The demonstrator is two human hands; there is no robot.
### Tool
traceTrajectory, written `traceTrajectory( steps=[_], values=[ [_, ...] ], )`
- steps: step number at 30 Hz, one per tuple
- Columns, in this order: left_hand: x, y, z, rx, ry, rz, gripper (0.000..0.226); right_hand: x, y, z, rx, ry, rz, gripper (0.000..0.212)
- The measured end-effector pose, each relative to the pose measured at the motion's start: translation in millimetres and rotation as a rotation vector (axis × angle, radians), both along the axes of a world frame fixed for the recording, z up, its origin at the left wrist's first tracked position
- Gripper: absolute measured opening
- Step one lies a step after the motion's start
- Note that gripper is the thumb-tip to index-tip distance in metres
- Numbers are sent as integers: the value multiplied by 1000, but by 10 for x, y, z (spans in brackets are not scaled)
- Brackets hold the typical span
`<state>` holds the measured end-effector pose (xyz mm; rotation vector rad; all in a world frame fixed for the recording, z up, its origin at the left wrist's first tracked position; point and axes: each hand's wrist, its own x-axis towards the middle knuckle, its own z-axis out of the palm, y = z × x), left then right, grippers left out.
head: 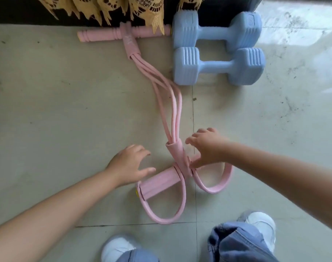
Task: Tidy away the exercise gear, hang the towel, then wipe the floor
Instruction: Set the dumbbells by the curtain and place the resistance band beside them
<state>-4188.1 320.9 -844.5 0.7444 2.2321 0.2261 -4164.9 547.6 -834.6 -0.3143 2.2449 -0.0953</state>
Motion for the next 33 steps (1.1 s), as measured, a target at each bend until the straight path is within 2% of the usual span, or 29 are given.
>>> traceTrajectory(
  steps=[2, 5, 10, 12, 14, 17, 19, 23, 27, 33],
  values=[
    [224, 65, -28, -99, -63, -130, 103, 82, 85, -20, 43, -29, 122, 65],
    [418, 239, -22, -231, -53, -247, 66, 164, 92, -48, 9, -69, 149, 57],
    [456, 321, -7, -266, 3, -205, 41, 221, 91, -74, -3, 19, 238, 45],
    [318, 262, 35, -238, 67, -183, 40, 191, 91, -49, -15, 55, 219, 44],
    [109, 153, 126, -168, 243, -246, 48, 120, 37, 2, -28, 124, 195, 43],
    [-182, -32, 176, -197, 406, -272, 60, -89, -125, 54, -35, 283, 150, 42],
    [-407, -93, 251, -279, 412, -236, 62, -292, -260, 94, -43, 354, 95, 39],
    [-862, -230, 293, -403, 395, -80, 43, -725, -488, 158, -74, 458, -9, 27],
    [-1153, -324, 268, -429, 408, -13, 40, -896, -597, 158, -132, 428, -105, 35],
    [-1524, -338, 130, -409, 431, -2, 45, -1015, -462, 22, -91, 511, -163, 47]
  ],
)
